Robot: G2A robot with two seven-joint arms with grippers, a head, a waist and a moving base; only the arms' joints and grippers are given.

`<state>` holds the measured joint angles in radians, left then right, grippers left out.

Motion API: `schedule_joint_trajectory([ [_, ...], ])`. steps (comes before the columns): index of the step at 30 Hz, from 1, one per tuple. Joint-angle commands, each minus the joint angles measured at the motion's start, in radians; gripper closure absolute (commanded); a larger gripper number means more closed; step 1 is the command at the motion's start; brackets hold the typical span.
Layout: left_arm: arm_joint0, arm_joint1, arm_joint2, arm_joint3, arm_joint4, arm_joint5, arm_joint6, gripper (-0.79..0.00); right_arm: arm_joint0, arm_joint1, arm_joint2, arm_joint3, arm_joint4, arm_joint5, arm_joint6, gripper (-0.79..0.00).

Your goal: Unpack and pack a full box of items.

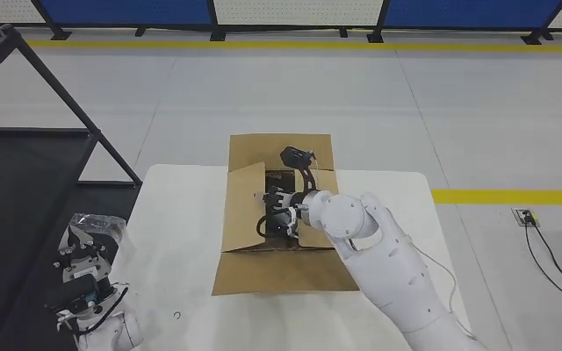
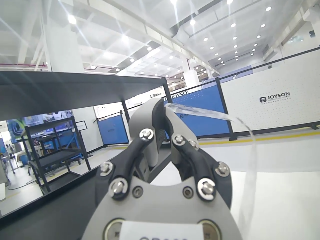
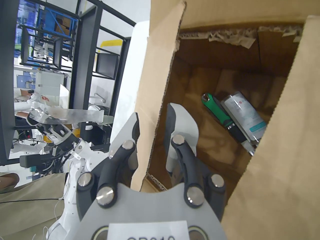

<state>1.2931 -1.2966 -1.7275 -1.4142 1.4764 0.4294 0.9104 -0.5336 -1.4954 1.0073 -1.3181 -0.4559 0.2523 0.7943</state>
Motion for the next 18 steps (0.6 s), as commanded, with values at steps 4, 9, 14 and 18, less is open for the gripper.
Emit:
schedule_joint_trajectory([
  [4,-0.004,-0.002,-0.005,-0.001,0.003,-0.001,-0.002,0.000,-0.069,0.015,0.045,-0.169,-0.031,-0.001,-0.036,0.000],
  [9,-0.005,-0.004,-0.008,0.000,0.004,-0.003,-0.002,0.000,-0.033,0.009,-0.011,-0.129,-0.035,-0.027,0.051,0.000],
  [14,-0.001,-0.007,-0.011,0.002,-0.006,-0.005,-0.005,0.000,0.080,-0.017,-0.097,0.068,-0.044,0.031,0.121,0.000],
  [18,-0.003,-0.008,-0.014,0.005,-0.003,-0.009,-0.009,0.000,0.124,-0.030,-0.116,0.165,-0.024,0.051,0.147,0.000],
])
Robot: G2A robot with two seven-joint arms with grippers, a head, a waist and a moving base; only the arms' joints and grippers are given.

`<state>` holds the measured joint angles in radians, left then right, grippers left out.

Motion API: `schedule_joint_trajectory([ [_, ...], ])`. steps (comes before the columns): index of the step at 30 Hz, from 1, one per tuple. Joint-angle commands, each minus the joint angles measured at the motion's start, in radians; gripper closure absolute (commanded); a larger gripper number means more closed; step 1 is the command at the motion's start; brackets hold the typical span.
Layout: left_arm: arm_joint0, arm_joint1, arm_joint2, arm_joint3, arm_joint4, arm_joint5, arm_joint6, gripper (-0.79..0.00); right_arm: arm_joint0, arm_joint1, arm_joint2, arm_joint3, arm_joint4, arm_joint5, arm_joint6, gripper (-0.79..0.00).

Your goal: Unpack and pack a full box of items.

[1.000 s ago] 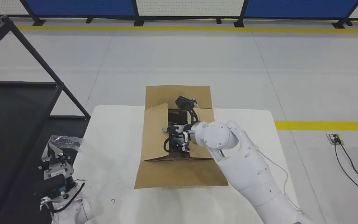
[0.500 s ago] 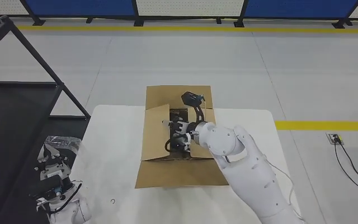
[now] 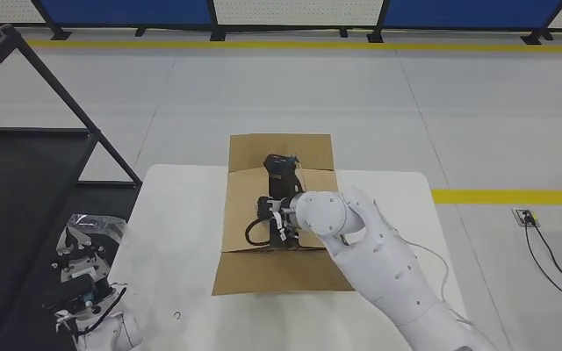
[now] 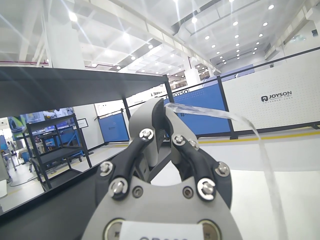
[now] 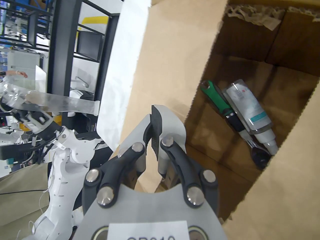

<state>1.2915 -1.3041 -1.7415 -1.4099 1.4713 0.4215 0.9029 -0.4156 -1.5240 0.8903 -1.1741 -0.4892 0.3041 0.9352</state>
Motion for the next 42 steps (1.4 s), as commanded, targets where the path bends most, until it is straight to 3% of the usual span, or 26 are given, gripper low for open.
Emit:
schedule_joint_trajectory([
  [1,-0.003,-0.001,0.000,0.002,0.003,-0.001,-0.002,0.000,0.010,-0.002,0.000,0.038,0.012,0.000,0.018,0.000],
  [12,-0.019,-0.003,0.009,0.002,0.042,-0.011,-0.007,0.000,-0.004,0.001,0.005,0.039,-0.006,-0.026,0.026,0.000],
  [20,-0.022,-0.005,0.003,0.012,0.044,-0.012,-0.006,0.000,-0.151,0.049,0.149,-0.238,-0.088,-0.020,-0.078,0.000],
  [25,-0.024,-0.006,-0.003,0.015,0.039,-0.013,-0.004,0.000,-0.245,0.077,0.246,-0.337,-0.125,0.020,-0.051,0.000],
  [36,-0.027,-0.009,-0.009,0.019,0.039,-0.014,-0.003,0.000,-0.185,0.076,0.234,-0.149,-0.107,0.041,0.014,0.000],
  [42,-0.032,-0.010,-0.006,0.024,0.048,-0.015,-0.009,0.000,-0.227,0.087,0.278,-0.216,-0.067,-0.042,-0.017,0.000],
])
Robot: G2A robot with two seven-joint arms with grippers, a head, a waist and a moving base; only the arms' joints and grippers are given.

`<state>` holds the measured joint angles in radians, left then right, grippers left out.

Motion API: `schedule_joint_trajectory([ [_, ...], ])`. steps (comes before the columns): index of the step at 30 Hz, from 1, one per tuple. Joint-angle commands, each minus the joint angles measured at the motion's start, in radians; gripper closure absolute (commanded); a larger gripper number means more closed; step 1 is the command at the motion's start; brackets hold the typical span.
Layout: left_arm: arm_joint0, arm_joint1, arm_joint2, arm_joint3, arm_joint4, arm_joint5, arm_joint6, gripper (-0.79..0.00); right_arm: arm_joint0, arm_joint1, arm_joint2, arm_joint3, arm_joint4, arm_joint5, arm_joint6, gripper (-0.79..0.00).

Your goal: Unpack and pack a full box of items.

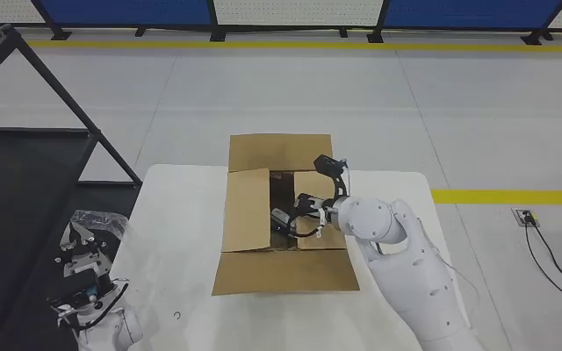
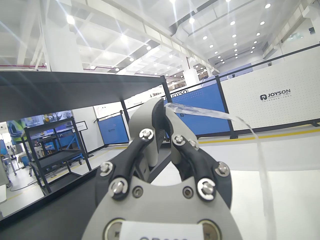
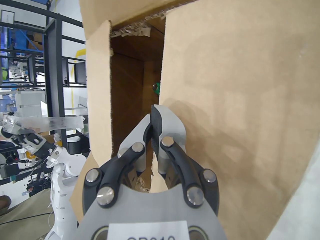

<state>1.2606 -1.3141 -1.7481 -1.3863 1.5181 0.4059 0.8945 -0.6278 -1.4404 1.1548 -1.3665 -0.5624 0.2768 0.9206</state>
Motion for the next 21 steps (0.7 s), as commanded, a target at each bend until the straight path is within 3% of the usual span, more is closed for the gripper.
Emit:
schedule_joint_trajectory([
  [1,-0.003,-0.001,0.003,0.000,0.003,-0.002,-0.002,0.000,-0.051,0.012,0.042,-0.072,0.013,-0.042,0.000,0.000],
  [7,-0.018,-0.003,0.022,0.000,0.021,-0.012,-0.010,0.000,-0.292,0.058,0.202,-0.361,-0.006,-0.113,0.066,0.000],
  [13,-0.036,-0.005,0.053,0.000,0.052,-0.026,-0.010,0.000,-0.577,0.090,0.382,-0.616,-0.021,-0.113,0.069,0.000],
  [17,-0.044,-0.007,0.069,-0.001,0.069,-0.025,-0.012,0.000,-0.743,0.100,0.483,-0.704,0.014,-0.115,0.035,0.000],
  [21,-0.050,-0.008,0.076,-0.003,0.078,-0.022,-0.013,0.000,-0.835,0.108,0.529,-0.706,0.051,-0.144,0.051,0.000],
])
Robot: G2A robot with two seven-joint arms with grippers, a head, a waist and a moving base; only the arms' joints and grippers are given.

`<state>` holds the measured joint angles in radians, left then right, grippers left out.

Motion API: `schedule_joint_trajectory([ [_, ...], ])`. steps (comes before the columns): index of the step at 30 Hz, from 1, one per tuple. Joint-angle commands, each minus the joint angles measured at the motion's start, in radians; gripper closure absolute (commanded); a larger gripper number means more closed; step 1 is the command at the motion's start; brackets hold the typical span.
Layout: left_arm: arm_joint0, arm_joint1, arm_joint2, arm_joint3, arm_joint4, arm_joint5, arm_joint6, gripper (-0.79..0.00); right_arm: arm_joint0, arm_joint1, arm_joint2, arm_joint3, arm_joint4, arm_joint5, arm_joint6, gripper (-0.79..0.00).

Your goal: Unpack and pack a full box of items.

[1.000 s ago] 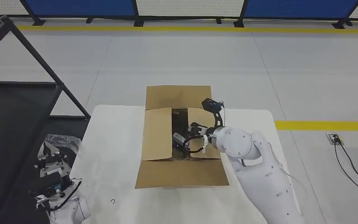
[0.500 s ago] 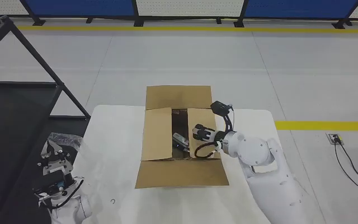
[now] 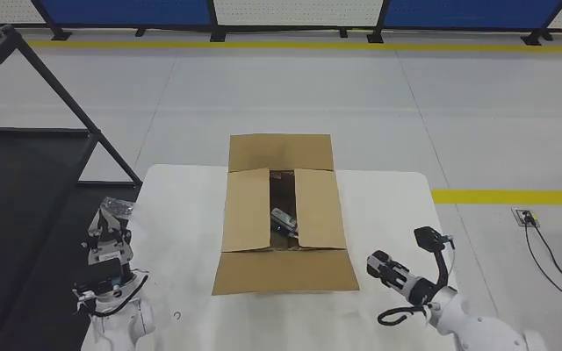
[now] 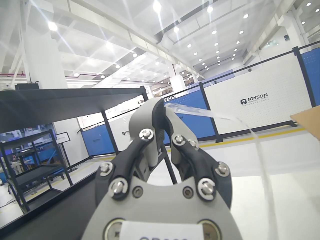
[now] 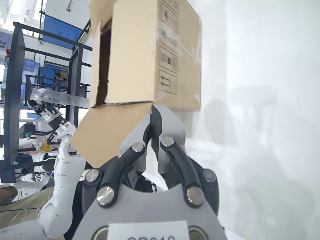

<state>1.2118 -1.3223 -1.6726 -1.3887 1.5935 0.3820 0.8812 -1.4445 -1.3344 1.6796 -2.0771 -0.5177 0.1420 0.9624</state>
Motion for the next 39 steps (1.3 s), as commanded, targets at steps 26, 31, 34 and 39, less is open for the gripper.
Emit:
schedule_joint_trajectory([
  [26,-0.024,-0.001,-0.070,0.041,-0.045,0.074,-0.001,0.000,0.390,0.010,-0.322,0.168,-0.055,-0.106,-0.123,0.000],
  [31,-0.015,-0.002,-0.086,0.049,-0.063,0.076,0.002,0.000,0.571,-0.014,-0.450,0.348,-0.124,0.015,-0.237,0.000],
  [34,-0.011,-0.002,-0.093,0.053,-0.070,0.077,0.005,0.000,0.649,-0.027,-0.498,0.449,-0.123,0.046,-0.256,0.000],
  [39,-0.007,-0.002,-0.109,0.058,-0.083,0.077,0.006,0.000,0.765,-0.042,-0.558,0.603,-0.126,0.082,-0.206,0.000],
])
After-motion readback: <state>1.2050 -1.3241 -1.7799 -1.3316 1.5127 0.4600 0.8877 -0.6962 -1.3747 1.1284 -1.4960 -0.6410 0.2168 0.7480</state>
